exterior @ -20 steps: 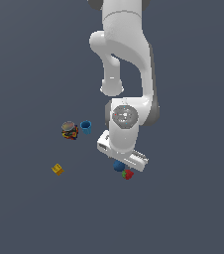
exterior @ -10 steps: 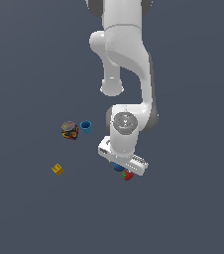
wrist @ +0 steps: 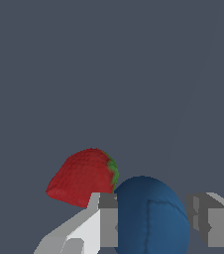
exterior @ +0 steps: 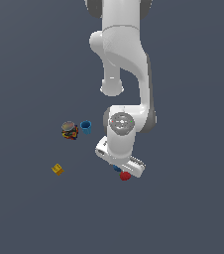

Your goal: Pick up a designated object from a clutter of objects.

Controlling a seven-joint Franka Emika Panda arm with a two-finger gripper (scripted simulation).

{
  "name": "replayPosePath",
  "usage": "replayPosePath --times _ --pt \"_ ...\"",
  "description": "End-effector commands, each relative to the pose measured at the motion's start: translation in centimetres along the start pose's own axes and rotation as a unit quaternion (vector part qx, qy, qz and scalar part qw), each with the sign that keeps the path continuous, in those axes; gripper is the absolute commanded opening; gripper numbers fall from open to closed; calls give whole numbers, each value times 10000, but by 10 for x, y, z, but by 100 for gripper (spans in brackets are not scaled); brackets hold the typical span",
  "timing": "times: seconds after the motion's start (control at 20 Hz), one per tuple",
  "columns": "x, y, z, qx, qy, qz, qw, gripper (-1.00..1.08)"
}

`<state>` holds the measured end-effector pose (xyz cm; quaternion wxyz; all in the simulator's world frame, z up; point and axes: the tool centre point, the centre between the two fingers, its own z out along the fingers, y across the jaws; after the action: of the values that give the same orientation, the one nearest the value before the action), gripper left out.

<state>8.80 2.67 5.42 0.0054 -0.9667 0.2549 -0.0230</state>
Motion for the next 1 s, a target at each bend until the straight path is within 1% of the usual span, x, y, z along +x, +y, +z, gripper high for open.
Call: replayPosePath --times 0.0,0.1,0.15,0.35,0.55,0.75,0.95 --pt "-19 2 23 -110 -210 -57 9997 -100" --pt "-19 2 23 -110 -210 -57 9997 -100" --pt "0 0 0 -2 3 2 10000 -100" --pt "-1 -1 -5 -3 0 1 10000 -100" --pt "-5 -7 -19 -8 -9 -1 10000 -100" --pt "-11 -16 -43 -17 -23 -4 10000 -100" --pt "-20 -28 -76 -29 -42 -9 10000 -100"
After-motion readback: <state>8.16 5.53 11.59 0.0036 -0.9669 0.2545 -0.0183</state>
